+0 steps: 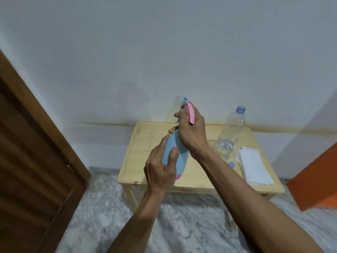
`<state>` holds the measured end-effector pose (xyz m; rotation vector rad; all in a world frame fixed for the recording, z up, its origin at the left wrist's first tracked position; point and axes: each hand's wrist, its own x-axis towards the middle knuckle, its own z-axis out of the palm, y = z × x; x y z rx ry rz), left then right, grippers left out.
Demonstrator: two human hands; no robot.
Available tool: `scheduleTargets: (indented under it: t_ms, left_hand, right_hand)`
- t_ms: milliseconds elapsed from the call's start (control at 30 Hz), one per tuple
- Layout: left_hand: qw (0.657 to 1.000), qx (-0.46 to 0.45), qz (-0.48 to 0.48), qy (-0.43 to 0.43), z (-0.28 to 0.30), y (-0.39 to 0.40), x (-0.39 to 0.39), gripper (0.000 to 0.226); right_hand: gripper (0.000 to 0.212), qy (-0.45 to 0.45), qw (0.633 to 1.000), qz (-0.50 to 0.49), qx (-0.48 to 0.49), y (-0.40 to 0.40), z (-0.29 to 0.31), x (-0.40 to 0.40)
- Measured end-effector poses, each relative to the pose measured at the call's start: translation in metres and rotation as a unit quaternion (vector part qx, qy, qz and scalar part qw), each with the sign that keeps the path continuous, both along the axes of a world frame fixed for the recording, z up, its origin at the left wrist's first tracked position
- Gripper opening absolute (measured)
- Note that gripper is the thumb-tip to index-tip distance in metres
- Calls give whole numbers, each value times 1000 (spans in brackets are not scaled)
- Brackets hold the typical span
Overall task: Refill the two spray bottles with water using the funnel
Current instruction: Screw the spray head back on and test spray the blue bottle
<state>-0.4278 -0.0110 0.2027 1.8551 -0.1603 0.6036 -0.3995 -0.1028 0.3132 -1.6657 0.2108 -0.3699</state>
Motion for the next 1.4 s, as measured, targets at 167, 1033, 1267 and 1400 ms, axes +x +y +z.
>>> scheduleTargets:
  t_ms: [167, 1033, 1267, 1400]
  left_hand:
    - [998, 0, -57, 33, -8, 31, -51, 56]
    - [826, 443, -69, 341, -13, 94, -47, 58]
    - [823, 440, -78, 352, -19, 93, -50, 58]
    - [821, 441, -77, 355, -23, 97, -47, 59]
  right_hand:
    - [24, 9, 1000, -22, 4, 26, -10, -49]
    - [39, 222, 961, -34, -162, 6, -125, -143]
    - [37, 252, 959, -33, -129, 13, -135, -130]
    - [37, 262, 956, -42, -125, 14, -140, -123]
